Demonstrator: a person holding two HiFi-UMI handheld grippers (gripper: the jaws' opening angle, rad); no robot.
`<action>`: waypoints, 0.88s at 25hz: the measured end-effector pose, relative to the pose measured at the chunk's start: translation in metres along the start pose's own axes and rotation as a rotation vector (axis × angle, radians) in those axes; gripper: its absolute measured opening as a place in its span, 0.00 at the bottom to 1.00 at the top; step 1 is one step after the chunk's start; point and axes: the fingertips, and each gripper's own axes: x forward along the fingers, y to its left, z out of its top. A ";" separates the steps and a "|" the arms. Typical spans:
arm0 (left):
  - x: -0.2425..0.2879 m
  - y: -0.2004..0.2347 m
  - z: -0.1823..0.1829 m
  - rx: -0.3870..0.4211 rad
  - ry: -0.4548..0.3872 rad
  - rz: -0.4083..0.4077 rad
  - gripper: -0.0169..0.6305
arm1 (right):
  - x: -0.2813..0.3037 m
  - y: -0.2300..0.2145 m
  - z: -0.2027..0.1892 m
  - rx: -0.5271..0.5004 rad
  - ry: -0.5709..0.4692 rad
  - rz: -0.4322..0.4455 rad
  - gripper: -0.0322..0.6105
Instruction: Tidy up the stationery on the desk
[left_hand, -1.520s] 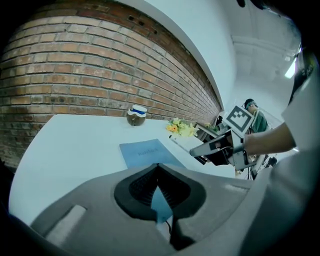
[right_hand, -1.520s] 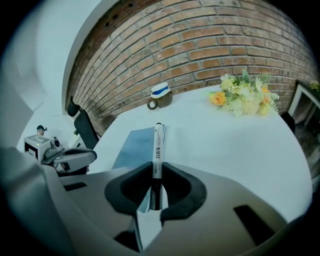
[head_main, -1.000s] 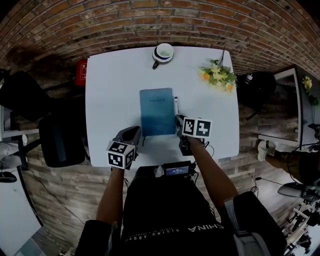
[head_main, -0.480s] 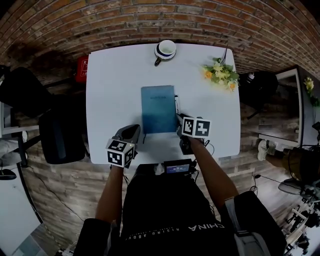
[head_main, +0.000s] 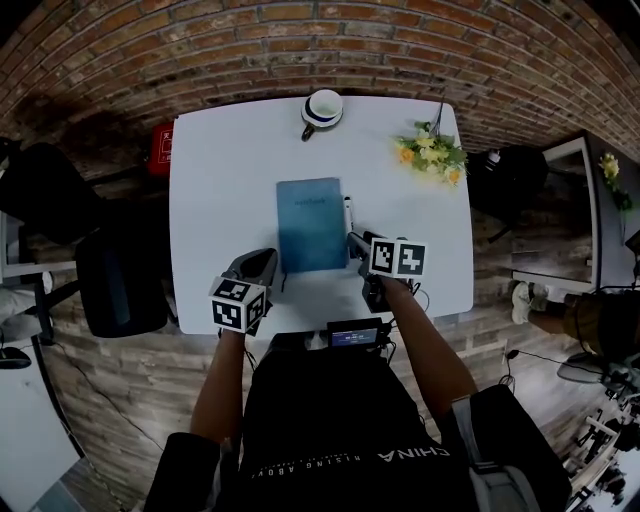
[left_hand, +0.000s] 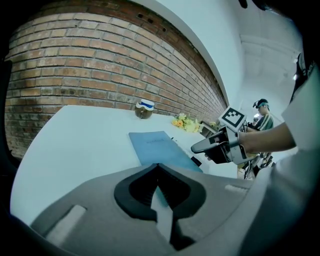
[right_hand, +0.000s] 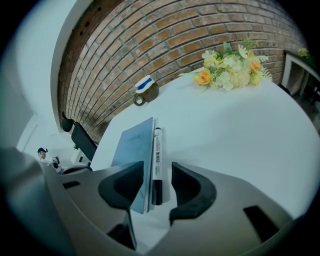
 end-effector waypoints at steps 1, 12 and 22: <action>0.001 -0.001 0.002 0.002 -0.003 -0.001 0.04 | -0.003 -0.001 0.002 -0.002 -0.007 -0.002 0.33; 0.012 -0.022 0.019 0.016 -0.039 -0.055 0.05 | -0.043 0.029 0.029 -0.279 -0.124 0.011 0.21; 0.015 -0.049 0.023 0.061 -0.051 -0.103 0.04 | -0.066 0.072 0.029 -0.534 -0.220 0.042 0.06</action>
